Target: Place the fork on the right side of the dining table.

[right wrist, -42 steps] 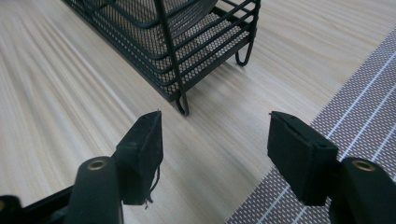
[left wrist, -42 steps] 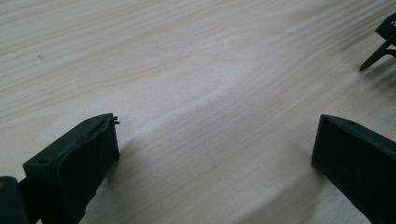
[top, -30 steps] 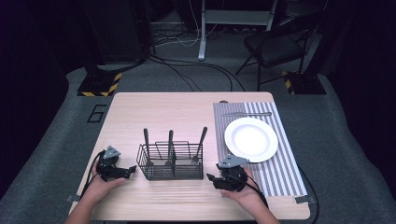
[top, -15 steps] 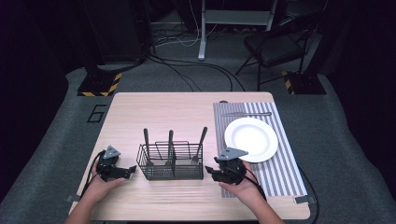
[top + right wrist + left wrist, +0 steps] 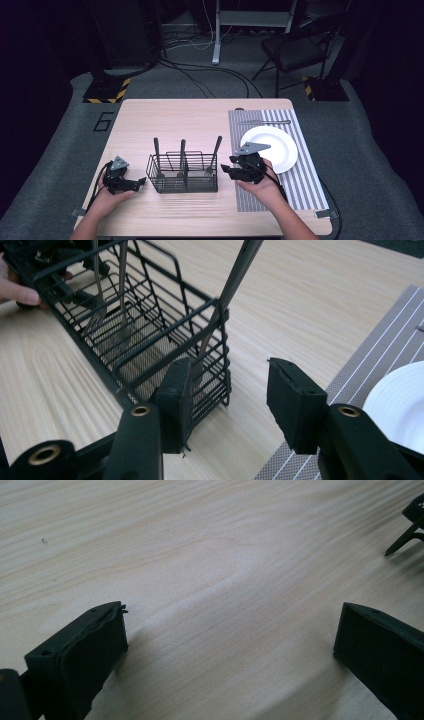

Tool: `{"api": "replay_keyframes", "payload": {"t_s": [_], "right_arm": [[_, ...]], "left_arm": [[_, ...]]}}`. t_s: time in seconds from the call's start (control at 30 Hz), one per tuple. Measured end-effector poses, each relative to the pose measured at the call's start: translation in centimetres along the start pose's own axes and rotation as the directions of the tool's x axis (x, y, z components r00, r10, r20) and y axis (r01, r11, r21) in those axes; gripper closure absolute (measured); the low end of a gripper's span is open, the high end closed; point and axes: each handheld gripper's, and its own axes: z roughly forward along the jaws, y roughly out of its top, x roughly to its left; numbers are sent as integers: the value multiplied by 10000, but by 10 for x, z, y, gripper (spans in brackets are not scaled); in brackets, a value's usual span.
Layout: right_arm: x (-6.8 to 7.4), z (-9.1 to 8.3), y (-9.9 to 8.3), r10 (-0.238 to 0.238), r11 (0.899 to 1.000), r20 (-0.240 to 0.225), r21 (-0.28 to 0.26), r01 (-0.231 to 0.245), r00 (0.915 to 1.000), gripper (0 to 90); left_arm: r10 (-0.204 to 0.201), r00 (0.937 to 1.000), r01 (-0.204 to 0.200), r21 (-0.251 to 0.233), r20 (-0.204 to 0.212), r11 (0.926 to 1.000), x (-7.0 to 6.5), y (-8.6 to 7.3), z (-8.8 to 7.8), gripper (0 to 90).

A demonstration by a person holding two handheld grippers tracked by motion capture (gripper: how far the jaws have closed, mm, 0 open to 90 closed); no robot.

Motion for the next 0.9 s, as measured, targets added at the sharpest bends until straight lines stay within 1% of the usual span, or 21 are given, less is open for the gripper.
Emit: {"api": "replay_keyframes", "payload": {"t_s": [0.2, 0.4, 0.57, 0.63, 0.9], "right_arm": [[-8, -4, 14, 92, 9998, 46, -199, -91, 9999, 568], [-14, -7, 27, 233, 9989, 102, -415, -228, 9997, 578], [-14, -7, 38, 328, 9982, 46, -513, -326, 9994, 581], [-14, -6, 41, 291, 9980, 22, -555, -289, 9996, 584], [-13, 1, 50, 311, 9982, -118, -518, -317, 9994, 585]], "left_arm": [[3, 10000, -3, -1, -2, 10000, 0, 0, 0, 4], [5, 10000, -5, 2, -1, 10000, 0, 0, 0, 4], [-1, 10000, 1, -2, -1, 10000, 0, 0, 0, 4], [3, 10000, -3, -2, -2, 10000, 0, 0, 0, 4], [0, 10000, 0, -1, -1, 10000, 0, 0, 0, 4]]}}
